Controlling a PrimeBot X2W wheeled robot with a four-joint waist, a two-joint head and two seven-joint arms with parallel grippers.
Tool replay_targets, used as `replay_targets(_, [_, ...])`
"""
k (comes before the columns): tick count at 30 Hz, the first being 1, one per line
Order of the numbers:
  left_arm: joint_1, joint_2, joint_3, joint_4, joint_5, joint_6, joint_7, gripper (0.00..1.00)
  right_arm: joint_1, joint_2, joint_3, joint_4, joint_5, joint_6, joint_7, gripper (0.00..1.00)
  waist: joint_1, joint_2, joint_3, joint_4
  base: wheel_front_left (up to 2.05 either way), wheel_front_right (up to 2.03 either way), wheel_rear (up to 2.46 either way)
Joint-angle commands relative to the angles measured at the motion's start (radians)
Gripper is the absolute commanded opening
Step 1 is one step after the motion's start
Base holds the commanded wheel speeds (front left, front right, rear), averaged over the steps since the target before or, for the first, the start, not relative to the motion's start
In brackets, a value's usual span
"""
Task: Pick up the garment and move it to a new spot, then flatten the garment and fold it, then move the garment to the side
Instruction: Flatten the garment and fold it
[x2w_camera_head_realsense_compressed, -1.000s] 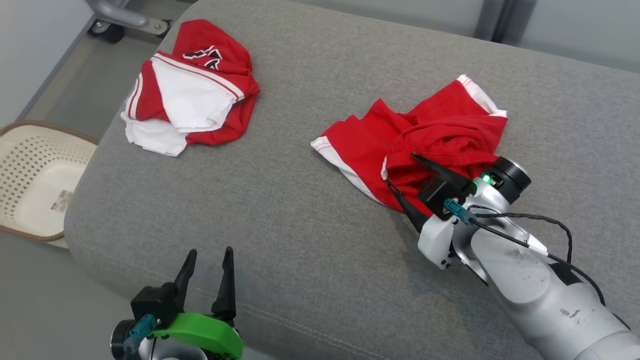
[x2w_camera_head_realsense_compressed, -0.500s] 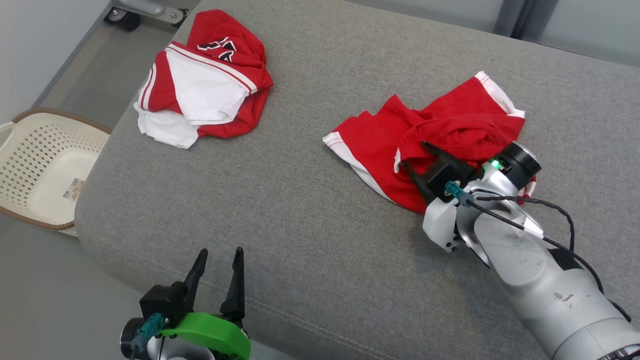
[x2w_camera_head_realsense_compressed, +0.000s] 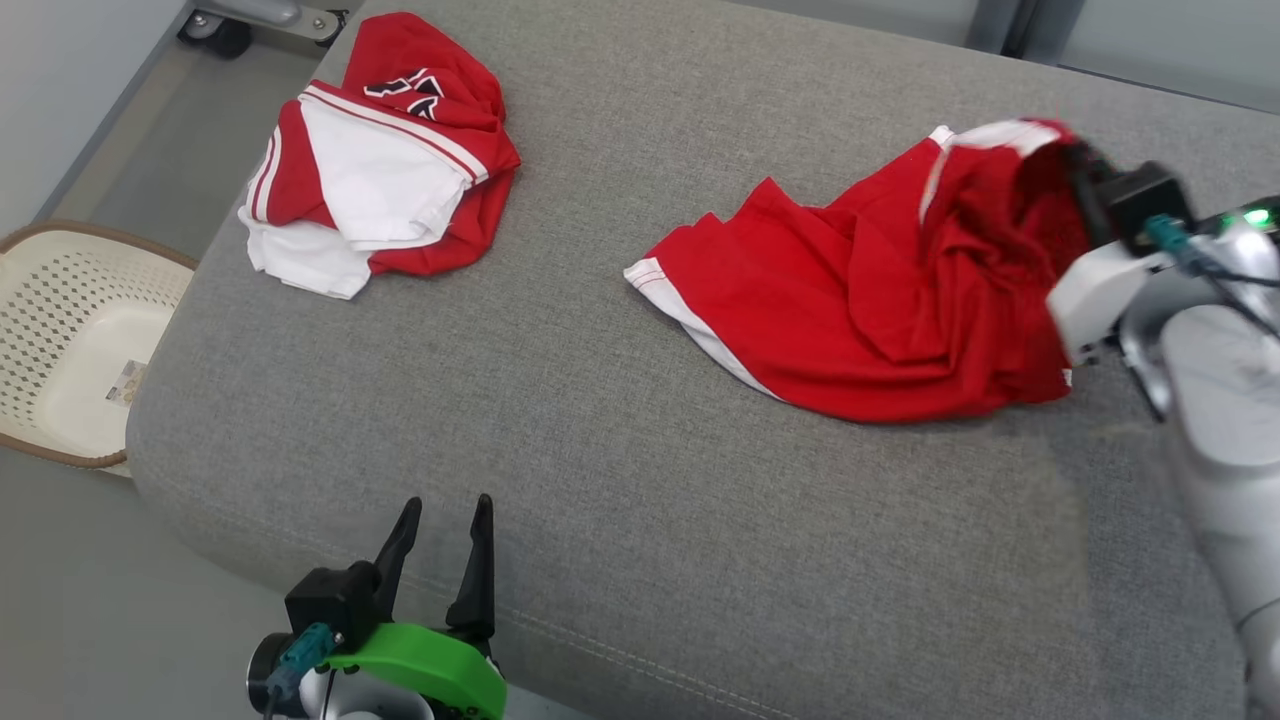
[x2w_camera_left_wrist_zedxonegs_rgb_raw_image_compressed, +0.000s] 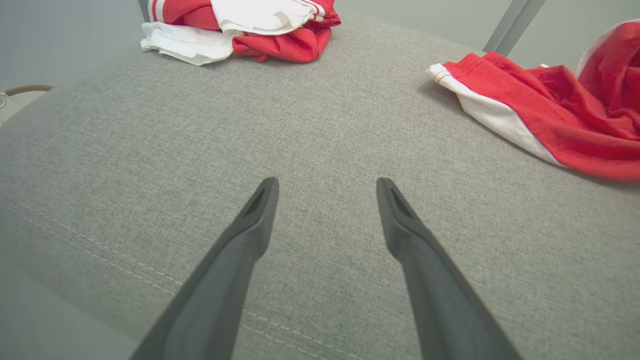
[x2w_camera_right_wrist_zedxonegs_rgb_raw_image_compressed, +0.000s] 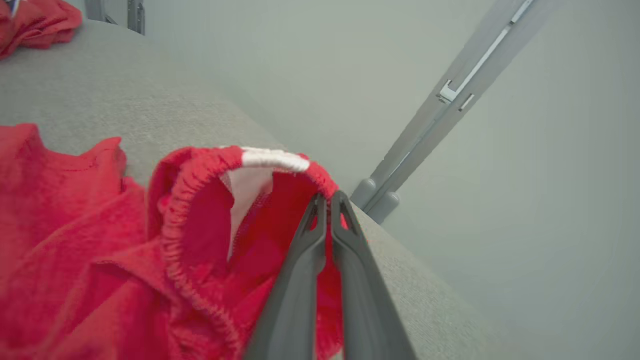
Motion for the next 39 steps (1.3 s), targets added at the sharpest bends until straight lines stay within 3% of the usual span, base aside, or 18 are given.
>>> replay_targets(1, [-0.017, 0.002, -0.005, 0.003, 0.003, -0.004, 0.001, 1.00, -0.008, -0.032, -0.051, 0.006, -0.015, -0.002, 0.000, 0.00, 0.0000, 0.0000, 0.006, -0.001, 0.00, 0.00, 0.00])
replay_targets(4, [-0.022, 0.002, -0.016, 0.008, 0.001, -0.007, 0.001, 1.00, -0.006, -0.084, -0.206, 0.041, -0.036, -0.002, 0.001, 0.00, 0.0000, 0.0000, 0.014, 0.001, 0.00, 0.00, 0.00])
replay_targets(5, [-0.024, 0.002, -0.020, 0.010, 0.001, -0.007, 0.001, 1.00, 0.004, -0.097, -0.257, 0.057, -0.048, -0.002, 0.004, 0.69, 0.0000, 0.0000, 0.015, 0.001, 0.00, 0.00, 0.00])
replay_targets(6, [-0.025, 0.002, -0.023, 0.013, 0.001, -0.008, 0.001, 1.00, 0.009, -0.111, -0.306, 0.071, -0.058, -0.002, 0.004, 1.00, 0.0000, 0.0000, 0.016, 0.001, 0.00, 0.00, 0.00])
replay_targets(11, [-0.021, 0.002, -0.011, 0.029, 0.014, -0.008, 0.001, 1.00, 0.057, -0.107, -0.522, 0.095, -0.106, -0.002, 0.001, 1.00, 0.0000, 0.0000, 0.008, -0.021, 0.00, 0.00, 0.00])
replay_targets(15, [-0.013, 0.002, 0.003, 0.036, 0.025, -0.010, 0.001, 1.00, 0.117, -0.040, -0.571, 0.055, -0.127, -0.002, -0.001, 1.00, 0.0000, 0.0000, -0.009, -0.057, 0.00, 0.00, 0.00])
replay_targets(23, [-0.015, 0.002, 0.009, 0.042, 0.039, -0.019, 0.001, 1.00, 0.263, 0.075, -0.499, -0.043, -0.014, -0.002, -0.001, 1.00, 0.0000, 0.0000, -0.037, -0.125, 0.00, 0.00, 0.00])
replay_targets(27, [-0.021, 0.002, 0.005, 0.045, 0.045, -0.022, 0.001, 1.00, 0.328, 0.122, -0.393, -0.071, 0.074, -0.002, -0.001, 1.00, 0.0000, 0.0000, -0.046, -0.143, 0.00, 0.00, 0.00])
replay_targets(33, [-0.020, 0.002, -0.002, 0.046, 0.046, -0.025, 0.001, 1.00, 0.372, 0.136, -0.183, -0.114, 0.236, -0.002, -0.001, 1.00, 0.0000, 0.0000, -0.038, -0.134, 0.00, 0.00, 0.00])
replay_targets(39, [-0.015, 0.002, -0.005, 0.051, 0.043, -0.023, 0.001, 1.00, 0.373, 0.100, -0.095, -0.109, 0.346, -0.002, -0.001, 1.00, 0.0000, 0.0000, -0.027, -0.094, 0.00, 0.00, 0.00])
